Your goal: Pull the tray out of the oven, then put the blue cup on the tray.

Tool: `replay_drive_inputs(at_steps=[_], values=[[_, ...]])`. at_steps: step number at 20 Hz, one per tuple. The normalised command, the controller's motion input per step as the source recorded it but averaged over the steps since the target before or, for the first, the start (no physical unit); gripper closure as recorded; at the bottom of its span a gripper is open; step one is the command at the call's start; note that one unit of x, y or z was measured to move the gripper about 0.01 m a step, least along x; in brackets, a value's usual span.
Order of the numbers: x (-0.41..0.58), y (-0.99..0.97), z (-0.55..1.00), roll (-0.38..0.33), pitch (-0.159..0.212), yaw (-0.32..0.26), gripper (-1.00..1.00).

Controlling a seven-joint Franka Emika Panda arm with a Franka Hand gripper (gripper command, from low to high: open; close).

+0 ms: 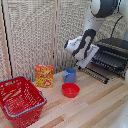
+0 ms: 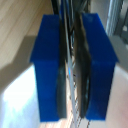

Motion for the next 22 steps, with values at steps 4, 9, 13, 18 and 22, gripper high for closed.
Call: replay_drive_inputs(at_steps=[4, 9, 13, 18, 22], values=[[0.15, 0.86, -0.33, 0.002, -0.033, -0.095, 1.0], [0.196, 0.13, -0.07, -0.001, -0.004, 0.005, -1.0], [0.071, -0.02, -0.03, 0.008, -0.01, 0.066, -1.0], [0.166, 0.02, 0.03, -0.001, 0.014, 0.067, -1.0], [0.201, 0.02, 0.38, 0.009, -0.033, -0.04, -1.0]])
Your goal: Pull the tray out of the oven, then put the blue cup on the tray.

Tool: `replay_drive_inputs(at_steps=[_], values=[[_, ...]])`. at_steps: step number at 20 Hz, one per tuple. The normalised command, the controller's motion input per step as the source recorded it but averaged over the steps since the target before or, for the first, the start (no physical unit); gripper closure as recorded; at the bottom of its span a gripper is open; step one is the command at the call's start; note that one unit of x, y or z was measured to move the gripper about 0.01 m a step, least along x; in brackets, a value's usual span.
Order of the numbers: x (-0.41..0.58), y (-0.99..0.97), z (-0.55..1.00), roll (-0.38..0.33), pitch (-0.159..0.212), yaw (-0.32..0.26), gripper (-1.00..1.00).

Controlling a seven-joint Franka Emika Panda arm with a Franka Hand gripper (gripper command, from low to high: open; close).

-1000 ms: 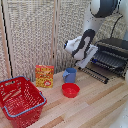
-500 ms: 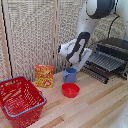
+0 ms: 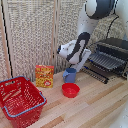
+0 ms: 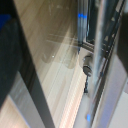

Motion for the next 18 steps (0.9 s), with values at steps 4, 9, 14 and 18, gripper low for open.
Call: replay_drive_inputs(at_steps=[4, 9, 14, 18], values=[[0.116, 0.04, 0.56, 0.068, -0.104, -0.155, -1.0], [0.161, 0.1, 0.34, -0.004, 0.01, -0.138, -1.0], [0.115, 0.12, 0.44, 0.037, -0.007, -0.218, -1.0], [0.009, 0.09, 0.52, 0.15, -0.008, -0.267, -1.0]])
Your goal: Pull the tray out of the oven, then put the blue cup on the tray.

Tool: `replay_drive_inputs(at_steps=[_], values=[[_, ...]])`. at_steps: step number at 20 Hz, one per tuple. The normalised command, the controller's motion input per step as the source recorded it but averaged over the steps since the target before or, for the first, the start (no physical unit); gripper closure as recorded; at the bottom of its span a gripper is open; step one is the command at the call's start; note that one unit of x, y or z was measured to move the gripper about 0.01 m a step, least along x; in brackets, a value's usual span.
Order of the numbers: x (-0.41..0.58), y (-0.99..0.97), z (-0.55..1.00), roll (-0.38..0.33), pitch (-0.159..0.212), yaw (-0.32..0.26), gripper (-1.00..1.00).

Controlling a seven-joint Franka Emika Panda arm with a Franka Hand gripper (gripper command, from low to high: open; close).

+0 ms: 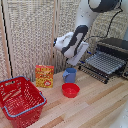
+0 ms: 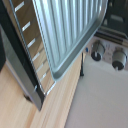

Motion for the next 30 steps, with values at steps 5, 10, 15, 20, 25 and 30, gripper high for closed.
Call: replay_drive_inputs(at_steps=[5, 10, 15, 20, 25, 30], values=[[0.0, 0.09, 0.46, 0.194, 0.005, -0.256, -1.0], [0.0, 0.14, 0.49, 0.172, 0.0, -0.269, -1.0], [-0.012, 0.1, 0.46, 0.178, -0.025, -0.299, -1.0], [-0.007, 0.12, 0.3, 0.234, -0.031, -0.295, -1.0], [0.0, 0.15, 0.12, 0.284, -0.051, -0.26, -1.0], [0.0, 0.15, 0.0, 0.304, -0.16, -0.217, -1.0]])
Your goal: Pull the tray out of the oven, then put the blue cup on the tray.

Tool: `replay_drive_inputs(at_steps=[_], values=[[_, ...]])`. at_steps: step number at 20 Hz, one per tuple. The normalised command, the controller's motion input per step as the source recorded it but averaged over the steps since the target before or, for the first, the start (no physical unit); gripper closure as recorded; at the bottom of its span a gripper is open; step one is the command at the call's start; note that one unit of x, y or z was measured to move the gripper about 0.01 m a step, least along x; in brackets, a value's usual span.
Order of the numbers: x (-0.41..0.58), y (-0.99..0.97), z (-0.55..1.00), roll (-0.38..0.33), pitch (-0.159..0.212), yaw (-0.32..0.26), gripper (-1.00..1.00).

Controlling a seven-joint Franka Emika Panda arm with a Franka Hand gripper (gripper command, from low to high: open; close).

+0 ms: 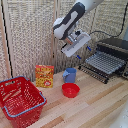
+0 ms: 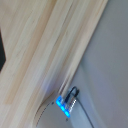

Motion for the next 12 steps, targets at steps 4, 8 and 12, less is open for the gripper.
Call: replay_drive_inputs(at_steps=[4, 8, 12], values=[[0.022, 0.15, -0.02, 0.309, -0.222, -0.179, -1.0], [0.011, 0.18, -0.01, 0.311, -0.226, -0.174, -1.0], [-0.044, 0.22, 0.04, 0.308, -0.139, -0.181, -1.0]])
